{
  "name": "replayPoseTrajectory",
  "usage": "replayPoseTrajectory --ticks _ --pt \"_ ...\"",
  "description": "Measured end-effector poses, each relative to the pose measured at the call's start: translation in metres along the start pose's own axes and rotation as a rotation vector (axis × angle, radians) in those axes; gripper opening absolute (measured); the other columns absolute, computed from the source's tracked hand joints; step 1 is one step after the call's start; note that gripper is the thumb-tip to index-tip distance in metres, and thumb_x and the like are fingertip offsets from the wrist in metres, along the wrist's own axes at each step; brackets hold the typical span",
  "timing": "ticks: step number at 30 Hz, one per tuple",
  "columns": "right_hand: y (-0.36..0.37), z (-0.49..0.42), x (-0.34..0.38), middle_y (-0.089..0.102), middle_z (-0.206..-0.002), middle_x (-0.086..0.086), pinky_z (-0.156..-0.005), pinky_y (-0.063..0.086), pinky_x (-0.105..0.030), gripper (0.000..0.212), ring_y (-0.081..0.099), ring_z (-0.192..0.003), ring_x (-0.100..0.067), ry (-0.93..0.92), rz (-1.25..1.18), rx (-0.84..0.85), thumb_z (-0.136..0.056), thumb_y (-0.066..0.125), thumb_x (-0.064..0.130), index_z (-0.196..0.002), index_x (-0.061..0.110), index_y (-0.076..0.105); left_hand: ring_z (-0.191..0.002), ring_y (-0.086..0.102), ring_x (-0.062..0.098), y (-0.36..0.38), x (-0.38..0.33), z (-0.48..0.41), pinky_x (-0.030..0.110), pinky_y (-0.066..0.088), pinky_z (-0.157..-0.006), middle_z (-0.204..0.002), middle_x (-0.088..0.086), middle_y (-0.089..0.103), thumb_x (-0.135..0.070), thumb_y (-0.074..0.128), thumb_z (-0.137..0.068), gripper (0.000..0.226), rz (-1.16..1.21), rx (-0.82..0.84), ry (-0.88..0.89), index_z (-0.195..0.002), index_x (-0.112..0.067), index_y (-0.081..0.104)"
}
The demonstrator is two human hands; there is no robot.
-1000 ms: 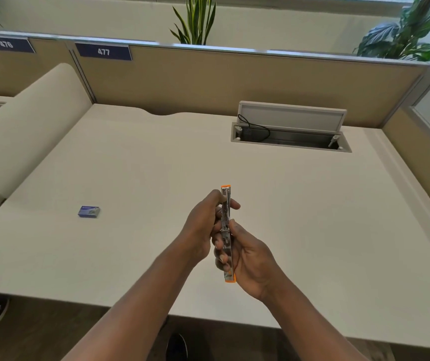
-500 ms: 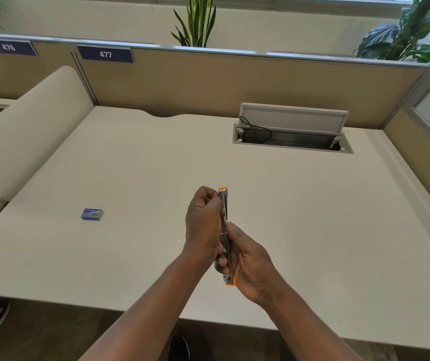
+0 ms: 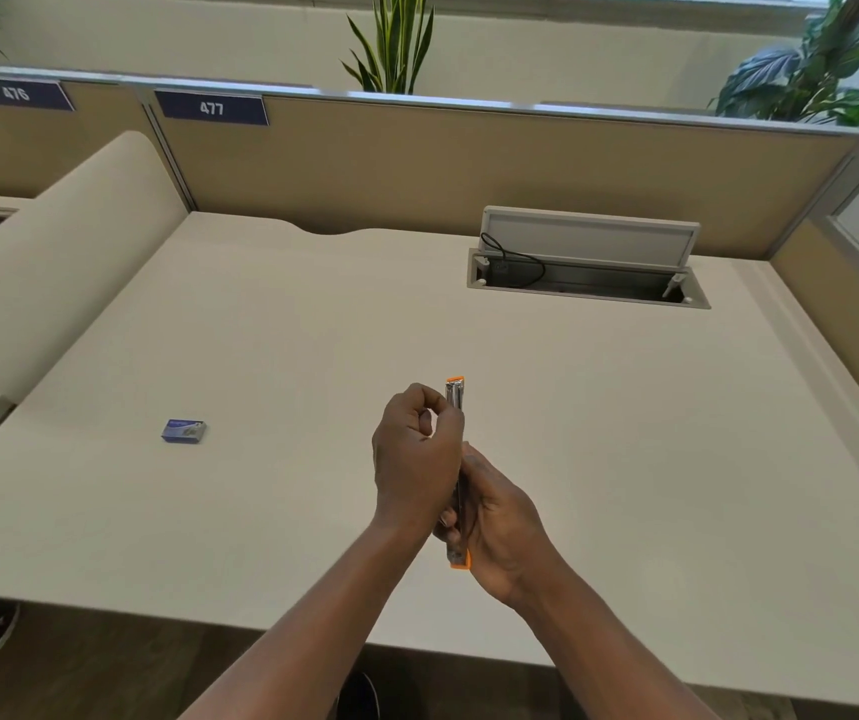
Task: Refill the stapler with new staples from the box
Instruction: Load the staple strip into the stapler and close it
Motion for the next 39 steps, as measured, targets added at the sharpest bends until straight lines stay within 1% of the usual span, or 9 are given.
replayPoseTrajectory --ticks 6,9,11,14,19,23,30,35,39 --pt "-0.008 -0.005 0.013 0.057 -0.062 0.0 -0.041 0.035 -0.022 0.032 0.048 -0.044 -0.01 -0.001 -0.134 -0.076 -0.106 0.047 0.037 -0.103 0.011 0.064 -0.057 0.053 0.03 0.002 0.001 0.008 0.044 0.05 -0.053 -0.073 0.013 0.05 -0.02 0.056 -0.085 0.015 -0.059 0.081 0.089 -0.073 -0.017 0.048" --pt "-0.011 -0.007 0.019 0.058 -0.069 -0.004 -0.05 0.033 -0.029 0.036 0.05 -0.053 -0.015 0.038 -0.106 -0.119 -0.106 0.045 0.042 -0.11 0.012 0.064 -0.065 0.05 0.014 0.004 0.001 0.018 0.029 0.044 -0.06 -0.073 0.003 0.051 -0.018 0.057 -0.084 0.014 -0.161 0.097 0.25 -0.074 -0.011 0.051" --pt "-0.012 -0.009 0.021 0.065 -0.079 -0.006 -0.056 0.033 -0.032 0.038 0.051 -0.064 -0.02 0.055 -0.115 -0.122 -0.105 0.045 0.043 -0.114 0.013 0.066 -0.068 0.052 0.013 0.005 0.001 0.02 0.026 0.043 -0.062 -0.074 0.0 0.052 -0.016 0.057 -0.086 0.014 -0.203 0.13 0.286 -0.074 -0.01 0.054" --pt "-0.014 -0.011 0.023 0.065 -0.079 -0.006 -0.05 0.033 -0.028 0.035 0.052 -0.057 -0.017 0.054 -0.165 -0.124 -0.103 0.049 0.041 -0.108 0.013 0.067 -0.069 0.059 0.023 0.004 -0.002 0.019 0.041 0.055 -0.062 -0.079 0.002 0.055 -0.011 0.052 -0.088 0.013 -0.166 0.194 0.218 -0.076 -0.01 0.059" --pt "-0.017 -0.016 0.022 0.058 -0.066 -0.003 -0.038 0.035 -0.02 0.03 0.054 -0.047 -0.01 0.039 -0.277 -0.105 -0.103 0.051 0.036 -0.096 0.009 0.063 -0.049 0.055 0.003 -0.001 -0.011 0.012 0.013 0.044 -0.043 -0.07 0.004 0.063 -0.002 0.04 -0.086 0.025 0.073 0.283 -0.048 -0.081 -0.008 0.064" --pt "-0.018 -0.016 0.021 0.056 -0.07 -0.001 -0.038 0.034 -0.02 0.03 0.051 -0.052 -0.01 0.033 -0.3 -0.055 -0.105 0.049 0.036 -0.099 0.01 0.064 -0.053 0.056 0.005 -0.007 -0.001 -0.004 0.021 0.046 -0.054 -0.065 -0.008 0.065 0.005 0.043 -0.085 0.03 0.098 0.313 -0.197 -0.093 -0.009 0.068" --pt "-0.018 -0.015 0.021 0.054 -0.07 -0.002 -0.039 0.033 -0.019 0.03 0.05 -0.052 -0.01 0.047 -0.341 -0.038 -0.105 0.049 0.035 -0.095 0.011 0.064 -0.07 0.074 0.018 -0.019 0.003 -0.022 0.025 0.06 -0.065 -0.094 0.019 0.073 0.009 0.05 -0.097 0.022 0.191 0.269 -0.219 -0.108 -0.002 0.066" --pt "-0.017 -0.015 0.019 0.053 -0.069 -0.003 -0.039 0.033 -0.019 0.029 0.049 -0.052 -0.01 0.051 -0.348 -0.039 -0.105 0.049 0.034 -0.095 0.01 0.063 -0.064 0.07 0.021 -0.021 0.005 -0.026 0.026 0.059 -0.058 -0.093 0.019 0.078 0.002 0.064 -0.094 0.013 0.207 0.272 -0.23 -0.105 -0.004 0.069" --pt "-0.016 -0.018 0.017 0.054 -0.07 -0.003 -0.04 0.032 -0.019 0.028 0.049 -0.052 -0.01 0.052 -0.344 -0.047 -0.105 0.049 0.034 -0.097 0.01 0.062 -0.071 0.072 0.023 -0.022 0.008 -0.028 0.029 0.062 -0.065 -0.093 0.021 0.077 0.001 0.06 -0.098 0.013 0.223 0.278 -0.238 -0.105 -0.002 0.07"
Point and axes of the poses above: each hand's wrist, its own z-axis away from the middle knuckle, its own y-axis out of the palm, x = y × z, the point moved 4 cm from there along -z, towards the middle knuckle
